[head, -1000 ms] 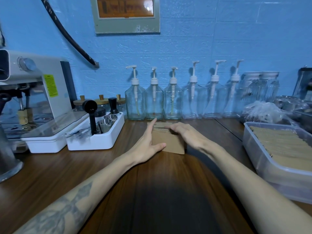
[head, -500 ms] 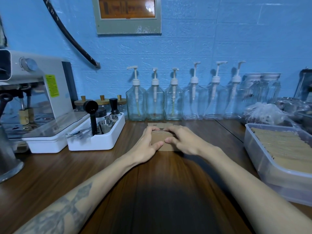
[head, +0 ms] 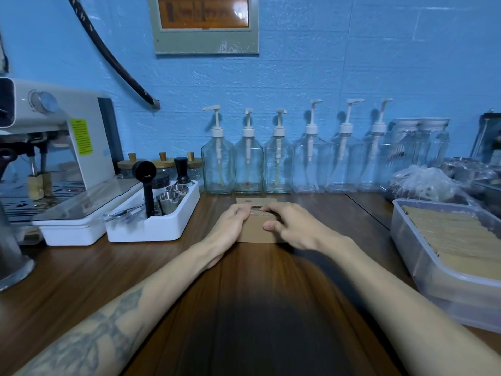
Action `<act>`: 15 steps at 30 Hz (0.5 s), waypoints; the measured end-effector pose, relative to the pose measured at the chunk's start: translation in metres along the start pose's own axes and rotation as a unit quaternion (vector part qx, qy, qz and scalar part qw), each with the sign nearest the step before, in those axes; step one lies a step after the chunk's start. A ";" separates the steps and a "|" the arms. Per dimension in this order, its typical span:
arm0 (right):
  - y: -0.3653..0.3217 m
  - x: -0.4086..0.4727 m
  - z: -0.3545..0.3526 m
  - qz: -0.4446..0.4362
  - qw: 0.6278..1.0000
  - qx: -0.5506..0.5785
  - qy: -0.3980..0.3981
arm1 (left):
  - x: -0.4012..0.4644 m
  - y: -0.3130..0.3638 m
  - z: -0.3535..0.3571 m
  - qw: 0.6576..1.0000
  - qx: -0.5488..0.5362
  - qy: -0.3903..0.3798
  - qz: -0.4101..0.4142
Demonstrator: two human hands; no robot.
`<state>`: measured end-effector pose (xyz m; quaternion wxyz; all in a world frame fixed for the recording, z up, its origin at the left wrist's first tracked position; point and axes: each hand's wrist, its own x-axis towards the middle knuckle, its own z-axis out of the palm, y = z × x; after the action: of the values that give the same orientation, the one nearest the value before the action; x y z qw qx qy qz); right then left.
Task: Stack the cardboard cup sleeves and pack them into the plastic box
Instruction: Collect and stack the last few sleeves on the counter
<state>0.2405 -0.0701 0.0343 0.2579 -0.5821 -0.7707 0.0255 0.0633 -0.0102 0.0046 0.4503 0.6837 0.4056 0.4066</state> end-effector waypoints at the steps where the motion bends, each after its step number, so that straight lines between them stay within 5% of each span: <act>1: -0.001 0.000 0.000 -0.003 1.000 -0.002 0.000 | 0.000 0.001 0.001 1.000 -0.010 0.006 -0.003; 15: 0.010 -0.006 -0.015 0.031 0.999 -0.019 -0.007 | 0.012 0.007 -0.016 0.999 0.022 0.024 0.015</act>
<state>0.2574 -0.0762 0.0420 0.2401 -0.6104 -0.7545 0.0232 0.0544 0.0037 0.0172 0.4193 0.6894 0.4148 0.4206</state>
